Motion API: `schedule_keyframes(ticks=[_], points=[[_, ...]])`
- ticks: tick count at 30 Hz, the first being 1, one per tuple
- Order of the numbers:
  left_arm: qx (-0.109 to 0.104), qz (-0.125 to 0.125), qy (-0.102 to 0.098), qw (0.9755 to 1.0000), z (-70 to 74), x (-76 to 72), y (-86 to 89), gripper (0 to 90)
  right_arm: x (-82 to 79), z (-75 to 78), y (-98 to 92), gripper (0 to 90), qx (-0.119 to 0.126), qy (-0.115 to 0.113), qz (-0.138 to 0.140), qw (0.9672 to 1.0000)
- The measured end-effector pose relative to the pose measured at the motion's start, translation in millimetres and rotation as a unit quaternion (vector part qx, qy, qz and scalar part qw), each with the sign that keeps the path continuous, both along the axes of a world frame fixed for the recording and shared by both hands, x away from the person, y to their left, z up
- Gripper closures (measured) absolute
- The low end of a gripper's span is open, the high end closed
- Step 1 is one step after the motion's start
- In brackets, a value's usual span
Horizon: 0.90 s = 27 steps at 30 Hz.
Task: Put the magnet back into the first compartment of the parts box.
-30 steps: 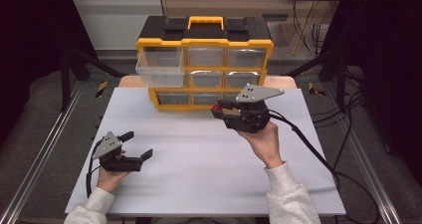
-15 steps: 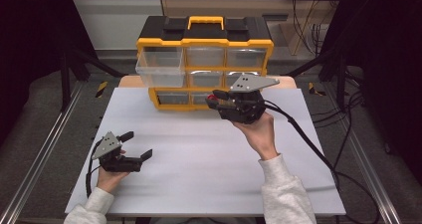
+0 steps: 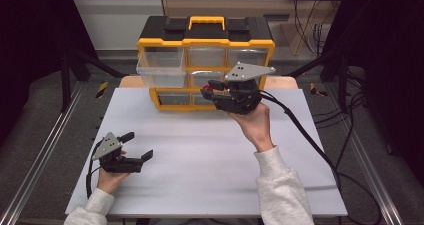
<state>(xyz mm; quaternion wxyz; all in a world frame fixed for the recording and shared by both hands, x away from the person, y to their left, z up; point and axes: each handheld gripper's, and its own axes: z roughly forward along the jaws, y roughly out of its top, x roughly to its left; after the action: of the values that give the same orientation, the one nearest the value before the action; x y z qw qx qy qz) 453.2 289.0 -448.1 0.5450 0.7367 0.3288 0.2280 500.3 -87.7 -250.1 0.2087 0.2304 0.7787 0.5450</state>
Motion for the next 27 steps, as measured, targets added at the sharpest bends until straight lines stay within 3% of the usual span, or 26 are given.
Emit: schedule_keyframes(ticks=[27], points=[[0.002,0.000,0.001,1.0000,-0.4,0.4,-0.1,0.5,24.8,15.0,23.6,62.3,0.012,-0.007,-0.005,0.9999]])
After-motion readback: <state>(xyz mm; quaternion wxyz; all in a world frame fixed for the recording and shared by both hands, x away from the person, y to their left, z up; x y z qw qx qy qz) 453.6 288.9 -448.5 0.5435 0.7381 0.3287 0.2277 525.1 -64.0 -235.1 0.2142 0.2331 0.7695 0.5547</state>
